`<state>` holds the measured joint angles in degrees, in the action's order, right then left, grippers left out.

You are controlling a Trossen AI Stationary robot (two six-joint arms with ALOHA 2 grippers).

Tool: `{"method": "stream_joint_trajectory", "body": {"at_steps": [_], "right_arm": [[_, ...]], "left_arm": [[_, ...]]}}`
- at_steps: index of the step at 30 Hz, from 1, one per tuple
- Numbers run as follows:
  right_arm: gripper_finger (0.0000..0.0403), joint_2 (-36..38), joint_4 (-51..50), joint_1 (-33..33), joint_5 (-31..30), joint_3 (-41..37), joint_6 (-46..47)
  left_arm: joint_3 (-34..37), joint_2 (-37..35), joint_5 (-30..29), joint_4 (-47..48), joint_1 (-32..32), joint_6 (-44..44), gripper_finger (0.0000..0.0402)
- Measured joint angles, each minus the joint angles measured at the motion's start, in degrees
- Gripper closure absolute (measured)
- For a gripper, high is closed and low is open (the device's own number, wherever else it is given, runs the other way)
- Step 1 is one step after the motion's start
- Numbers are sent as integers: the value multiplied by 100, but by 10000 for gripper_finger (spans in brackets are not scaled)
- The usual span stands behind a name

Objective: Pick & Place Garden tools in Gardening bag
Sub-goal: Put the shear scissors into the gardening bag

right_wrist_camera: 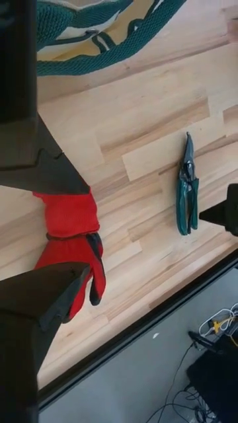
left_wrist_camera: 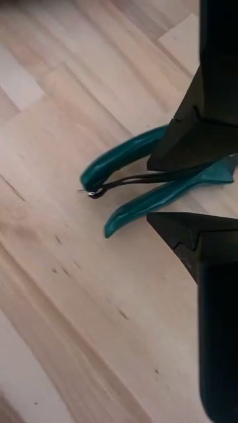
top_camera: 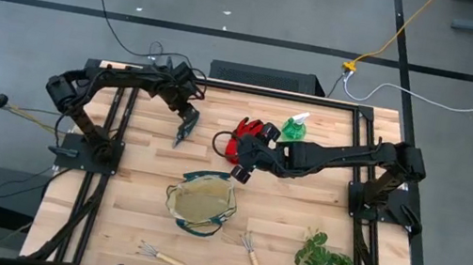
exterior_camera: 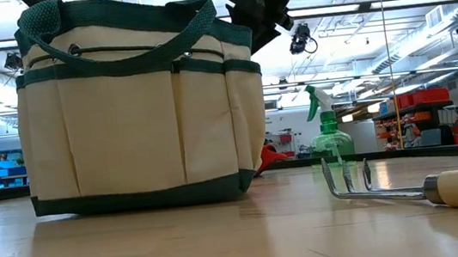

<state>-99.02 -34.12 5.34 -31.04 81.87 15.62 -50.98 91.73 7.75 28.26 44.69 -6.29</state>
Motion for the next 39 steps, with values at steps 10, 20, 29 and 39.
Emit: {"method": "stream_joint_trajectory", "body": {"at_steps": [10,20,29,39], "right_arm": [[225,0,58,2,2,-2,-19],[225,-2,148,2,48,-2,-63],[225,-2,157,2,48,-2,-66],[225,-2,173,2,45,-2,-66]], "left_arm": [[0,191,-179,-121,11,-187,284],[-2,653,97,-538,9,-360,284],[-33,928,-216,-470,4,-196,285],[-24,915,-319,-451,-30,295,353]]}}
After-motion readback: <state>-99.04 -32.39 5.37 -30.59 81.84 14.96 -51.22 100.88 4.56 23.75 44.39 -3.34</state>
